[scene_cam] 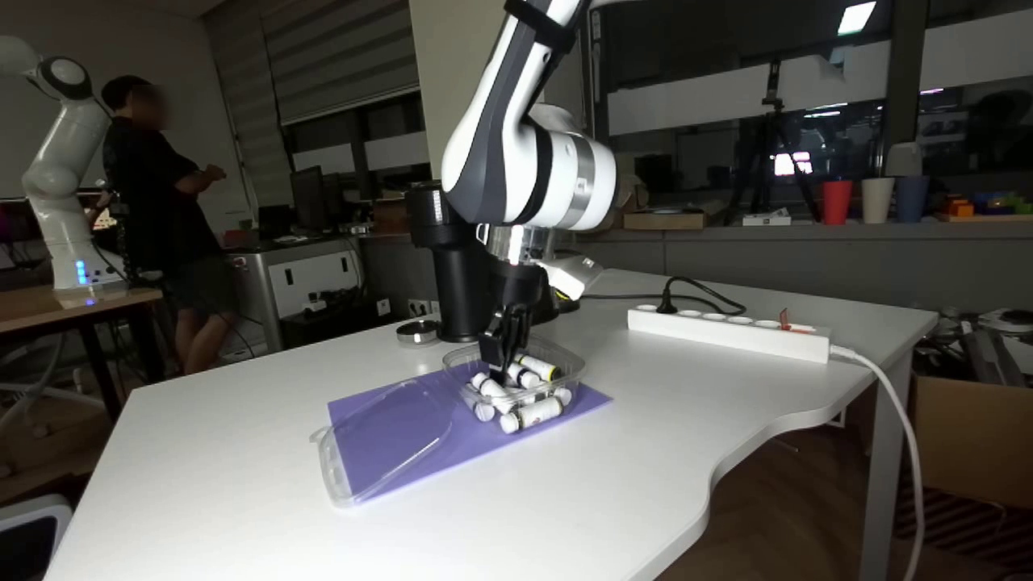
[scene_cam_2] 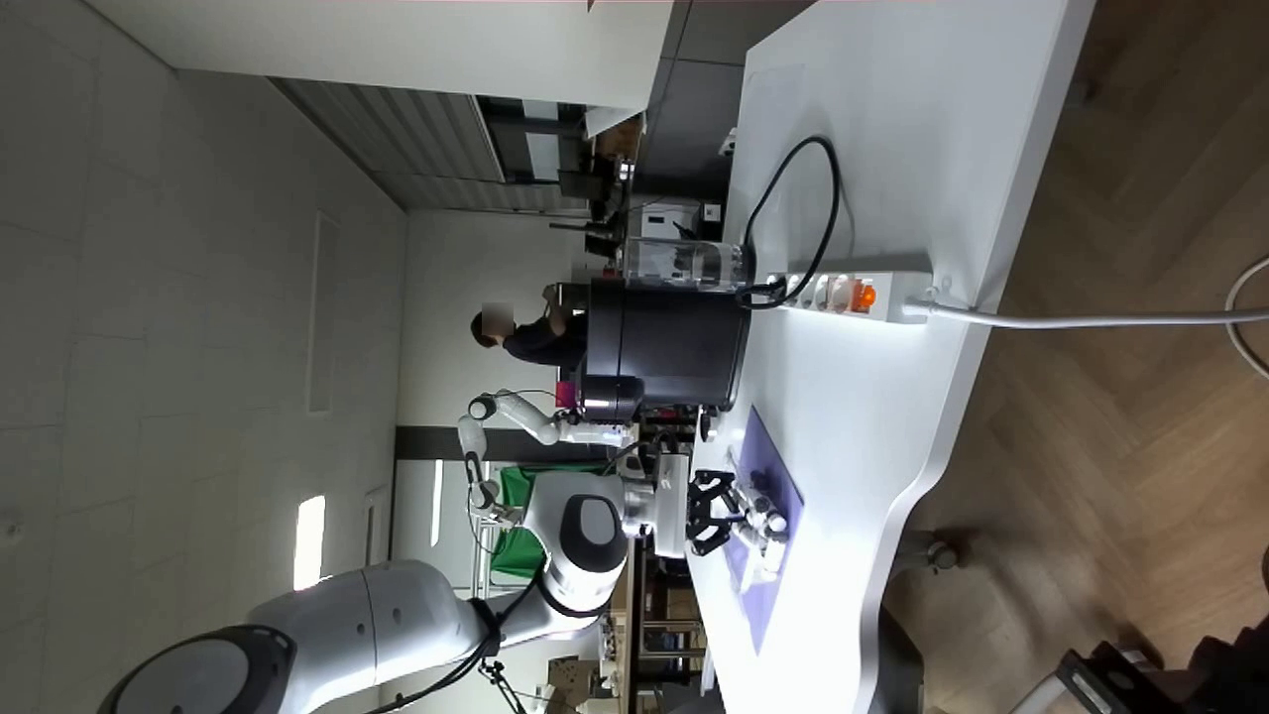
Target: Move a bottle from the container to the table
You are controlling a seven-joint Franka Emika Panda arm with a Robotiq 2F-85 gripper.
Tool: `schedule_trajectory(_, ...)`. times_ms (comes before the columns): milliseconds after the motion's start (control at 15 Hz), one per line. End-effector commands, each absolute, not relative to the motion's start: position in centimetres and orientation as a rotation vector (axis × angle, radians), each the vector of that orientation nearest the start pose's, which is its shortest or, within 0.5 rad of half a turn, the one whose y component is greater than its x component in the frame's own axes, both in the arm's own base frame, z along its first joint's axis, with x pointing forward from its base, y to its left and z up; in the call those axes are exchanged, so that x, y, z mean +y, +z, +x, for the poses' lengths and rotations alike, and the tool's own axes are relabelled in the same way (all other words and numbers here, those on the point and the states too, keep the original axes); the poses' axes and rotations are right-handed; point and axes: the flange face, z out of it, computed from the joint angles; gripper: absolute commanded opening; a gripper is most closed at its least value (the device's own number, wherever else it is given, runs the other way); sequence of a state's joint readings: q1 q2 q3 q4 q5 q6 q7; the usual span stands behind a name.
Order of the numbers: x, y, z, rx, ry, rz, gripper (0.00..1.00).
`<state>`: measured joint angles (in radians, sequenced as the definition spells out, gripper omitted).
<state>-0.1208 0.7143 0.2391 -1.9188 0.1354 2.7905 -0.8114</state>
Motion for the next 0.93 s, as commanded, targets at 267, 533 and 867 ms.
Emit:
schedule_trajectory(267,7.8,16.3,64.2,-1.089,-0.335,-2.810,0.68)
schedule_trajectory(533,8.8,17.4,64.2,-1.065,-0.327,-2.895,0.95)
schedule_trajectory(867,9.2,17.6,64.1,-1.021,-0.228,-2.988,1.00)
